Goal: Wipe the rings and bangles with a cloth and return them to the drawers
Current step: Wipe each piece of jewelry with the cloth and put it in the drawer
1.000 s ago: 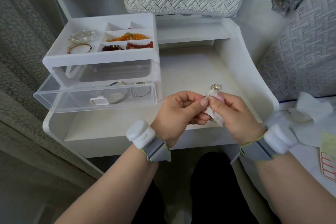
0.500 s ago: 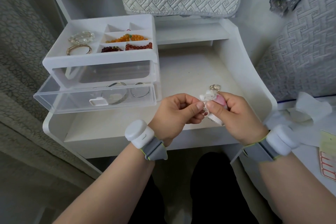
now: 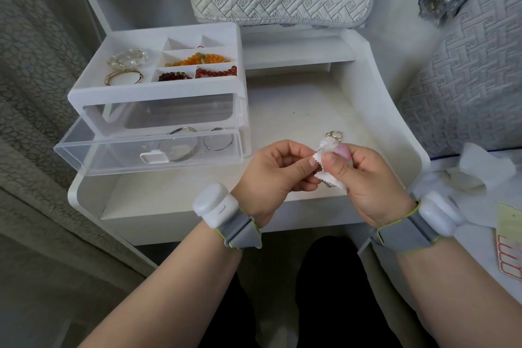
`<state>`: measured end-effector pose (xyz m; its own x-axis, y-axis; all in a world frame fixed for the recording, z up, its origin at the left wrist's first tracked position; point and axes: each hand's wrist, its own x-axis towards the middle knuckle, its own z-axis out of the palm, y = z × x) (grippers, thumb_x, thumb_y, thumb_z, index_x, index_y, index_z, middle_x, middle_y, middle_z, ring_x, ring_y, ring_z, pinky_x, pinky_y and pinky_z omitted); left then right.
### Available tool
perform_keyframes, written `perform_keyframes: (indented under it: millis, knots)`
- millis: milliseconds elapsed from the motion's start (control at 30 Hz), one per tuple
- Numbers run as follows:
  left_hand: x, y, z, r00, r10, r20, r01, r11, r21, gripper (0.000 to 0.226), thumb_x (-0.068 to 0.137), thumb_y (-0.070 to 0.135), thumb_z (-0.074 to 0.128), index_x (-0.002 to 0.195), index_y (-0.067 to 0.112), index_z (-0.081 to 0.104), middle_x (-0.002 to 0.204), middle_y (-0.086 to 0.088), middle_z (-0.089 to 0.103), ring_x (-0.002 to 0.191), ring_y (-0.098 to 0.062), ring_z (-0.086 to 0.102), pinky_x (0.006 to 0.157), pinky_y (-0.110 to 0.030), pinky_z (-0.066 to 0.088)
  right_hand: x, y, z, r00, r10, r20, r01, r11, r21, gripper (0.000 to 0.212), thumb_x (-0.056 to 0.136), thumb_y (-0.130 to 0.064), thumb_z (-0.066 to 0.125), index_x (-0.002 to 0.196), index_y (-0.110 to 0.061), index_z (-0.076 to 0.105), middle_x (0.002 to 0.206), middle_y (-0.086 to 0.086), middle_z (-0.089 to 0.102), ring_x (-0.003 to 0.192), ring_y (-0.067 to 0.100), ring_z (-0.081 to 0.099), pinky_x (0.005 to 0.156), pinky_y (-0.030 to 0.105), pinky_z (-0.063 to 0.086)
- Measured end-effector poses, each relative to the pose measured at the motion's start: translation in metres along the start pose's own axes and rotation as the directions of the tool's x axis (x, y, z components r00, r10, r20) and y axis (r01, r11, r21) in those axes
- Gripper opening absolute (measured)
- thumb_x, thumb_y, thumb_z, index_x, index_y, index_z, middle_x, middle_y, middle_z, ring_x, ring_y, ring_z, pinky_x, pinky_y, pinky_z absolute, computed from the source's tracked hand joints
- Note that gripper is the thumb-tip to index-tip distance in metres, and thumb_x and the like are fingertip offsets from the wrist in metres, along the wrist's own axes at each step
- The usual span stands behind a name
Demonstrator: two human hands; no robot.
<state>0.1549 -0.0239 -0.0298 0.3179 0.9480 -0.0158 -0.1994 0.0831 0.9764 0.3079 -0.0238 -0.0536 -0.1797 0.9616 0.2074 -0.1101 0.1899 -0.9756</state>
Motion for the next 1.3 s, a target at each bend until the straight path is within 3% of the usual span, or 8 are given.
perform_keyframes:
  millis: [233, 467, 533, 667, 800, 933, 1033, 1300]
  knots:
    - [-0.005, 0.005, 0.003, 0.999, -0.029, 0.035, 0.032, 0.996, -0.078, 0.014, 0.087, -0.001, 0.055, 0.074, 0.005, 0.057, 0.056, -0.005, 0.064, 0.05, -0.01, 0.062, 0.053, -0.019, 0.053, 0.002, -0.008, 0.005, 1.0, 0.002, -0.031, -0.002, 1.0, 0.017, 0.054, 0.063, -0.067, 0.07, 0.06, -0.015, 0.057, 0.066, 0.015, 0.043, 0.065, 0.027, 0.038, 0.064, 0.04, 0.034]
    - [-0.004, 0.009, -0.001, 0.987, -0.137, 0.082, 0.152, 0.965, -0.214, 0.013, 0.09, 0.003, 0.05, 0.079, 0.004, 0.057, 0.06, -0.003, 0.065, 0.053, -0.008, 0.063, 0.054, -0.017, 0.054, -0.001, -0.012, 0.0, 0.994, -0.071, 0.087, 0.079, 0.993, -0.092, 0.02, 0.082, -0.02, 0.061, 0.063, -0.026, 0.063, 0.048, -0.015, 0.049, 0.049, -0.002, 0.042, 0.052, 0.011, 0.038]
    - [-0.003, 0.009, 0.0, 0.994, -0.089, 0.057, 0.096, 0.985, -0.146, 0.01, 0.089, 0.002, 0.053, 0.08, 0.005, 0.058, 0.061, -0.004, 0.065, 0.055, -0.01, 0.064, 0.055, -0.019, 0.054, 0.0, -0.012, 0.001, 0.995, -0.076, 0.064, 0.081, 0.993, -0.081, 0.021, 0.082, -0.027, 0.059, 0.063, -0.021, 0.062, 0.05, -0.014, 0.048, 0.05, 0.0, 0.042, 0.053, 0.013, 0.037]
    - [-0.006, 0.008, 0.003, 0.998, -0.035, 0.049, 0.039, 0.995, -0.094, 0.012, 0.087, 0.0, 0.055, 0.076, 0.005, 0.057, 0.058, -0.005, 0.065, 0.053, -0.011, 0.063, 0.055, -0.019, 0.054, 0.003, -0.009, 0.002, 0.999, -0.035, 0.009, 0.035, 0.999, -0.027, 0.065, 0.063, -0.069, 0.068, 0.063, -0.006, 0.054, 0.066, 0.011, 0.045, 0.065, 0.02, 0.043, 0.062, 0.03, 0.04]
    - [-0.008, 0.006, 0.002, 0.991, -0.109, 0.083, 0.123, 0.975, -0.183, 0.015, 0.088, 0.002, 0.052, 0.074, 0.005, 0.057, 0.056, -0.004, 0.065, 0.05, -0.008, 0.062, 0.052, -0.016, 0.053, 0.002, -0.004, 0.003, 1.0, 0.013, 0.026, -0.014, 0.999, 0.03, 0.061, 0.06, -0.066, 0.074, 0.067, -0.006, 0.06, 0.071, 0.018, 0.046, 0.068, 0.028, 0.04, 0.065, 0.041, 0.036]
    - [-0.007, 0.006, -0.001, 0.981, -0.173, 0.091, 0.192, 0.94, -0.283, 0.016, 0.09, 0.004, 0.047, 0.077, 0.004, 0.056, 0.053, -0.001, 0.063, 0.048, -0.005, 0.059, 0.05, -0.014, 0.052, -0.002, -0.006, 0.004, 0.995, -0.035, 0.091, 0.034, 0.999, 0.018, 0.018, 0.073, -0.033, 0.073, 0.058, -0.029, 0.064, 0.058, -0.008, 0.054, 0.059, 0.007, 0.05, 0.064, 0.021, 0.045]
    - [-0.006, 0.007, 0.0, 0.984, -0.149, 0.095, 0.169, 0.953, -0.251, 0.013, 0.089, 0.004, 0.05, 0.078, 0.004, 0.057, 0.059, -0.003, 0.065, 0.052, -0.007, 0.062, 0.052, -0.016, 0.053, -0.001, -0.007, 0.005, 0.994, -0.074, 0.085, 0.073, 0.997, 0.013, 0.022, 0.075, -0.044, 0.072, 0.058, -0.034, 0.064, 0.057, -0.006, 0.049, 0.06, 0.008, 0.047, 0.062, 0.019, 0.042]
    - [-0.008, 0.008, 0.006, 0.996, -0.058, 0.07, 0.069, 0.984, -0.167, 0.012, 0.086, 0.001, 0.054, 0.075, 0.005, 0.058, 0.059, -0.004, 0.066, 0.052, -0.009, 0.063, 0.053, -0.018, 0.053, 0.001, -0.002, 0.006, 0.999, 0.044, 0.023, -0.047, 0.984, 0.169, 0.062, 0.062, -0.066, 0.072, 0.073, -0.005, 0.063, 0.063, 0.006, 0.058, 0.064, 0.018, 0.054, 0.062, 0.027, 0.047]
